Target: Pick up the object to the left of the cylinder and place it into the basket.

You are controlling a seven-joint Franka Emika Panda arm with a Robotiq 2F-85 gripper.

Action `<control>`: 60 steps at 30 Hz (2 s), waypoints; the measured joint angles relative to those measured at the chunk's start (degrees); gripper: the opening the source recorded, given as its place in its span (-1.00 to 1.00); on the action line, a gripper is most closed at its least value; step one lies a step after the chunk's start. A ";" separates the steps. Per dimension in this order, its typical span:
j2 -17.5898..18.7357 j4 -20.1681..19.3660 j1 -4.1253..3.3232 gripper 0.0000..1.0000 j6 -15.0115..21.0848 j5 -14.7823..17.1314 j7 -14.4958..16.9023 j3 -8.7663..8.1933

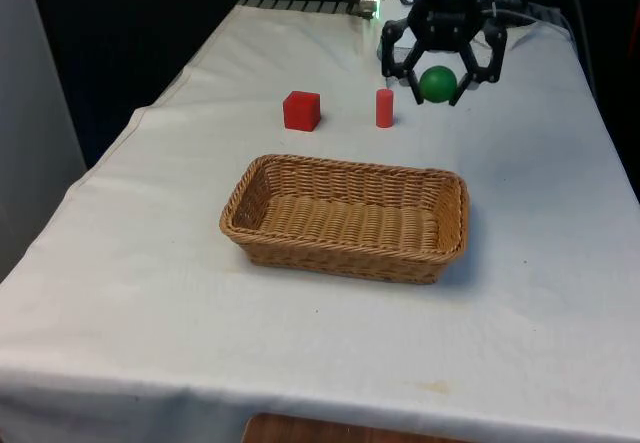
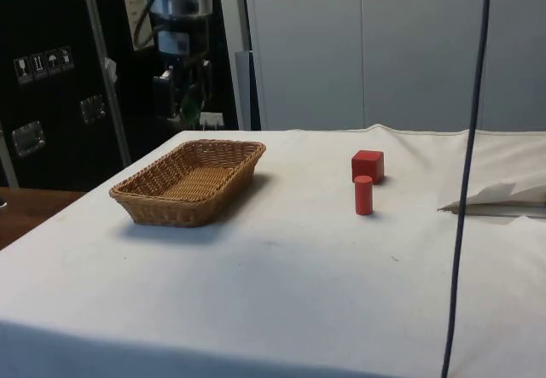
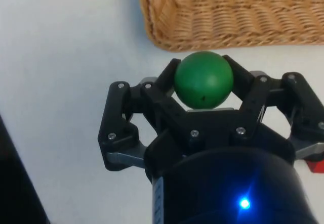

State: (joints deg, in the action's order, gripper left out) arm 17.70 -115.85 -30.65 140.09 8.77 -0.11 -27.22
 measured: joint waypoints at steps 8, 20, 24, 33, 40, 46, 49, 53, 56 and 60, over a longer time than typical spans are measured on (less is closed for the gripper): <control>2.52 2.12 0.57 -1.00 0.52 0.29 0.92 -1.20; 7.39 5.50 1.78 -1.00 2.92 4.30 5.79 -3.67; 8.82 6.42 2.06 -1.00 2.92 5.84 7.22 -4.24; 12.72 7.96 2.86 -1.00 3.50 12.66 12.78 -5.50; 15.64 8.71 3.50 -1.00 4.41 18.11 16.96 -5.79; 19.19 10.37 3.61 -1.00 5.61 21.31 18.68 -5.79; 20.17 10.94 3.61 -1.00 5.79 21.60 18.68 -5.73; 21.89 11.63 3.38 -1.00 6.30 21.83 18.28 -5.56; 22.86 11.63 3.27 -1.00 7.10 22.00 17.99 -5.39; 24.01 11.63 3.15 -1.00 8.14 22.75 18.05 -5.21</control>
State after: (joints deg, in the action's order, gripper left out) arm 41.71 -104.22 -27.50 148.22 31.51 17.93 -32.43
